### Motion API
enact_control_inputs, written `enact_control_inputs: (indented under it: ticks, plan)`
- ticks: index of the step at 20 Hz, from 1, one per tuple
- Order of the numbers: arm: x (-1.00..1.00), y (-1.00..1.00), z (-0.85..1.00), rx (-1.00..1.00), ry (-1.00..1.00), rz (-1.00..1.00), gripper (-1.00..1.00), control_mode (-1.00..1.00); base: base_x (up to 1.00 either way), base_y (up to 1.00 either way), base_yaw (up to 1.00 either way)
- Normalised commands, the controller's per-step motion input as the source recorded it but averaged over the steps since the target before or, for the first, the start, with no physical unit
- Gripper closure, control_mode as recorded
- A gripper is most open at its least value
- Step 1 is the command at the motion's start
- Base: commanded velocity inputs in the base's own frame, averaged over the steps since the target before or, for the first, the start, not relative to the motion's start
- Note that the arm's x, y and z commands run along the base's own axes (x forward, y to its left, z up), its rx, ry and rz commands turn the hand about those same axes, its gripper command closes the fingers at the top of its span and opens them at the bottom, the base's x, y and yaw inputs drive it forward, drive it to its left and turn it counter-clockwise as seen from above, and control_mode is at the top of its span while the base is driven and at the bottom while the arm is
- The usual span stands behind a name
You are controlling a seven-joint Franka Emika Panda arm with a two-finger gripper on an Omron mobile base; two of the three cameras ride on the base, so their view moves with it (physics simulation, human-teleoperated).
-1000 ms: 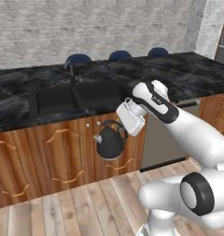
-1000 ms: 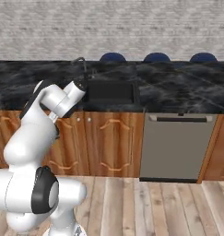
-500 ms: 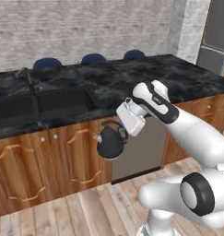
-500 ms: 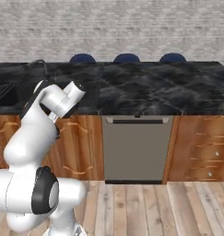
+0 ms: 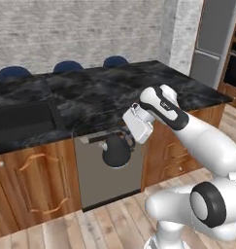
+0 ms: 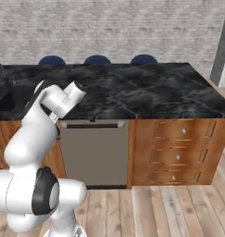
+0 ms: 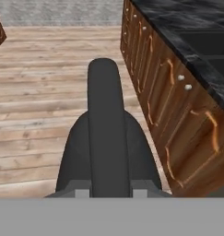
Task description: The kettle is done boiling. Turn off the stove, then wait for 300 timesteps before moving the kettle to the dining table.
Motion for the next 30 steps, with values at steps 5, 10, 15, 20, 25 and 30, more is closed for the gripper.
enact_control_inputs:
  ticks: [5,10,15,20,25,30]
  plan:
    - [0.00,0.00,0.00,0.00,0.00,0.00,1.00,1.00,0.61,-0.83,-0.05]
    - [0.00,0.00,0.00,0.00,0.00,0.00,1.00,1.00,0.66,-0.83,-0.02]
    - [0.00,0.00,0.00,0.00,0.00,0.00,1.00,1.00,0.72,-0.78,-0.01]
    - [0.00,0.00,0.00,0.00,0.00,0.00,1.00,1.00,0.81,-0.82,0.00]
    - [0.00,0.00,0.00,0.00,0.00,0.00,1.00,1.00,0.83,-0.70,0.00]
    - [0.00,0.00,0.00,0.00,0.00,0.00,1.00,1.00,0.77,-0.58,-0.01]
